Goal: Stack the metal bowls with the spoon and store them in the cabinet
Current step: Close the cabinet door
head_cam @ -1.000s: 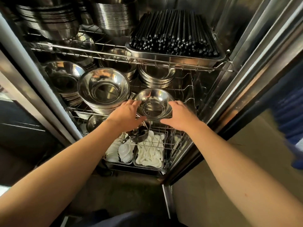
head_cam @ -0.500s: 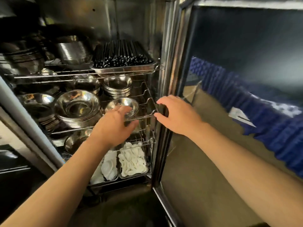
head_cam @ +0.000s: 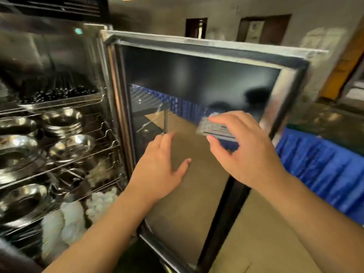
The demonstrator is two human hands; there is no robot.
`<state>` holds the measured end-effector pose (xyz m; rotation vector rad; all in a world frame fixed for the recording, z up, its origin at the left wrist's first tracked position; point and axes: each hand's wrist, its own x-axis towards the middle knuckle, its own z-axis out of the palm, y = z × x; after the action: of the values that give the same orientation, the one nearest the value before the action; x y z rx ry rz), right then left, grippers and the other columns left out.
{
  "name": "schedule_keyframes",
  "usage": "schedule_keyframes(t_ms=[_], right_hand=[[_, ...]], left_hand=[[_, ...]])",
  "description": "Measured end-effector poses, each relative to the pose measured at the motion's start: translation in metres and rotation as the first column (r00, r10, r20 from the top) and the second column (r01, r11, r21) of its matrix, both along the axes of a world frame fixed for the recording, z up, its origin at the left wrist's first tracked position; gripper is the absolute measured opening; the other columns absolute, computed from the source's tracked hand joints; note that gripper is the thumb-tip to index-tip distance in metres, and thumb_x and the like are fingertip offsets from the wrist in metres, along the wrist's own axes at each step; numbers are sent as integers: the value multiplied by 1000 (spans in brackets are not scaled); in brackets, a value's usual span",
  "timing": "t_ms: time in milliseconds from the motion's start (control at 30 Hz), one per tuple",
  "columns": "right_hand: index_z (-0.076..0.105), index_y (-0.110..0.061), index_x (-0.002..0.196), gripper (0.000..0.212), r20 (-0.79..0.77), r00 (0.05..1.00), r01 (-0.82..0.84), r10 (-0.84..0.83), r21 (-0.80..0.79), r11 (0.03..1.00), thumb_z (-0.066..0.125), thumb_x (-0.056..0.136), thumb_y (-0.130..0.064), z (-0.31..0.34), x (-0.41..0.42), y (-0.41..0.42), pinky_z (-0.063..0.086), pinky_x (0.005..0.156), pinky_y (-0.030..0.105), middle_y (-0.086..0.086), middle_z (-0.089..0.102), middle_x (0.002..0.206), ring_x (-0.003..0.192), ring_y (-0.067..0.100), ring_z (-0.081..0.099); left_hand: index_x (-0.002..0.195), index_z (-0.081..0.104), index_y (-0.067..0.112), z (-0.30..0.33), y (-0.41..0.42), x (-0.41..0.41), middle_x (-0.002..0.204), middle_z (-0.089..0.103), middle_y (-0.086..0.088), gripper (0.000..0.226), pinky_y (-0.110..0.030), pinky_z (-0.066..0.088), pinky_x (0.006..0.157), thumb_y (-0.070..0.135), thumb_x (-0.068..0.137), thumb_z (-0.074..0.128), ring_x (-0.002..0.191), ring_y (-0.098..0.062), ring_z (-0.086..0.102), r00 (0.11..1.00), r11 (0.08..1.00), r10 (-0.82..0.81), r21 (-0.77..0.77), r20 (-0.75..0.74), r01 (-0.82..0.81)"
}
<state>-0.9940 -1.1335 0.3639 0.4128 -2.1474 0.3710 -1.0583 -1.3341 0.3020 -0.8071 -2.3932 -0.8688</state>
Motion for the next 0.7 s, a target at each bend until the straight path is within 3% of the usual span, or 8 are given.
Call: schedule_keyframes(t_ms=[133,233,367,500,600,700], right_hand=[[69,-8,117,28,-101,995,3,-6,-33,999,68,91,-18,6,35,49,47,97,28,4,65,113,105,22,61],[62,-13,119,25,-92,994,57,-66,-94,994,58,96,-21,7,50,90,54,85,34,-2,56,112,99,17,59],[43,-24,135,40,61,990,140,-128,-276,951,53,96,-25,3,44,125,59,76,39,-5,50,128,101,8,59],[36,-26,150,53,326,945,110,4,-331,937,50,99,-14,2,30,150,54,98,43,-4,54,142,120,10,57],[53,-26,136,42,341,936,4,88,-261,965,47,99,-8,2,27,149,52,99,32,-9,61,130,115,2,57],[55,-24,132,37,308,944,-49,120,-227,973,48,99,-10,-1,26,147,48,92,15,-10,63,123,109,-3,58]], left_hand=[[148,33,9,10,67,23,138,47,-7,87,-38,37,110,55,82,66,130,-24,45,993,994,-110,24,-52,111],[150,29,9,15,117,40,143,43,-5,99,-36,35,113,63,76,68,134,-22,40,985,987,-153,42,-85,157],[149,28,12,17,162,51,140,41,-3,107,-36,40,110,61,66,73,130,-20,41,989,988,-108,98,-99,118],[148,25,14,16,200,58,132,42,-1,105,-33,46,101,46,66,83,122,-14,42,998,969,-47,239,-39,55],[148,26,11,13,213,60,130,44,-4,101,-30,47,96,40,71,84,120,-12,42,999,957,41,288,-35,-29],[148,29,10,13,218,63,128,46,-5,90,-37,52,91,40,77,77,118,-15,45,993,946,115,306,-13,-106]])
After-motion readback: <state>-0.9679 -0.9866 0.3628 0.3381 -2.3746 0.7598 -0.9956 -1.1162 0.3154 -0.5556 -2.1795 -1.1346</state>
